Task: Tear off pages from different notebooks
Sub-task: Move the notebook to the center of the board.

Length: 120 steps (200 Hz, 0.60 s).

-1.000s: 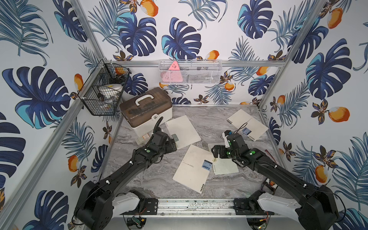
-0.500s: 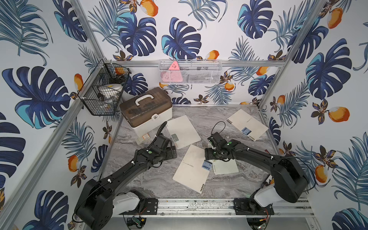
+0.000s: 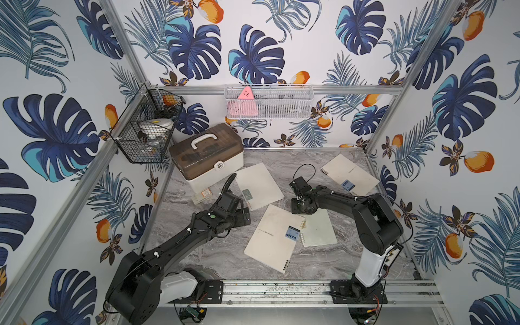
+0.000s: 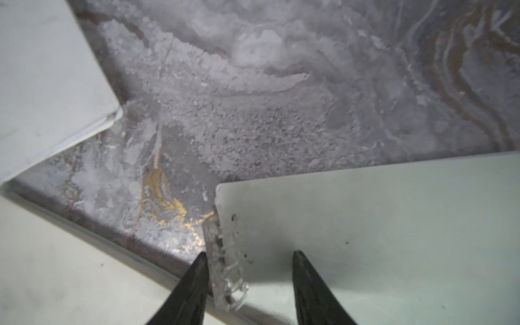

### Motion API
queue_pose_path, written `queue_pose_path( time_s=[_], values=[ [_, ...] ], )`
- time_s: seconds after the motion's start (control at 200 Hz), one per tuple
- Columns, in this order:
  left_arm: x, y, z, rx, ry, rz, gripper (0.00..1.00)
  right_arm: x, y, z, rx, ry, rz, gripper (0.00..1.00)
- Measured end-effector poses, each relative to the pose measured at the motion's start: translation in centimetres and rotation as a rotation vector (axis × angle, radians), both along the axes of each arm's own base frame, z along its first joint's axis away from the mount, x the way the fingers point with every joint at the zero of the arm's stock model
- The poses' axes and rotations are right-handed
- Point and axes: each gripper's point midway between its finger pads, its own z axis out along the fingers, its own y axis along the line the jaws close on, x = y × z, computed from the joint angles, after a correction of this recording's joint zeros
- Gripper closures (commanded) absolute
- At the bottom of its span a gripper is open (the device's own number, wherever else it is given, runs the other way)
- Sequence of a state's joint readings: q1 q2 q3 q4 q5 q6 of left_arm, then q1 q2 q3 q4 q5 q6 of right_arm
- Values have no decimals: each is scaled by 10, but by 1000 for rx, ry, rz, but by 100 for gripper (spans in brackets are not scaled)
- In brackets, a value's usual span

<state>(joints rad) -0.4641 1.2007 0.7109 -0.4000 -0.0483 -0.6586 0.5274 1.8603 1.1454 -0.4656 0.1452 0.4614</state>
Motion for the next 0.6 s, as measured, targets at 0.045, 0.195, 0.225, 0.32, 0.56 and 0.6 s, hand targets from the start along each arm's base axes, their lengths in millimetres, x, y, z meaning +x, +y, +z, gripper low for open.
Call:
queue_pose_path(
  time_s=[0.045,0.195,0.225,0.32,0.56,0.6],
  values=[
    [0,0,-1,-2,-2,0,1,7,-13,0,8,-15,-39,66],
    [-3,-1,-6,-5,14,-7,1,12,-62,1,-3,-2,-156,70],
    [-3,-2,-7,-5,18,-8,1,12,-71,2,-7,5,-174,68],
    [-1,-2,-11,3,33,-8,1,11,-92,6,-21,22,-208,56],
    [28,-11,-19,47,66,4,1,12,-81,73,9,-110,-150,29],
    [36,-13,-21,57,70,10,1,11,-70,80,42,-126,-122,28]
  ],
)
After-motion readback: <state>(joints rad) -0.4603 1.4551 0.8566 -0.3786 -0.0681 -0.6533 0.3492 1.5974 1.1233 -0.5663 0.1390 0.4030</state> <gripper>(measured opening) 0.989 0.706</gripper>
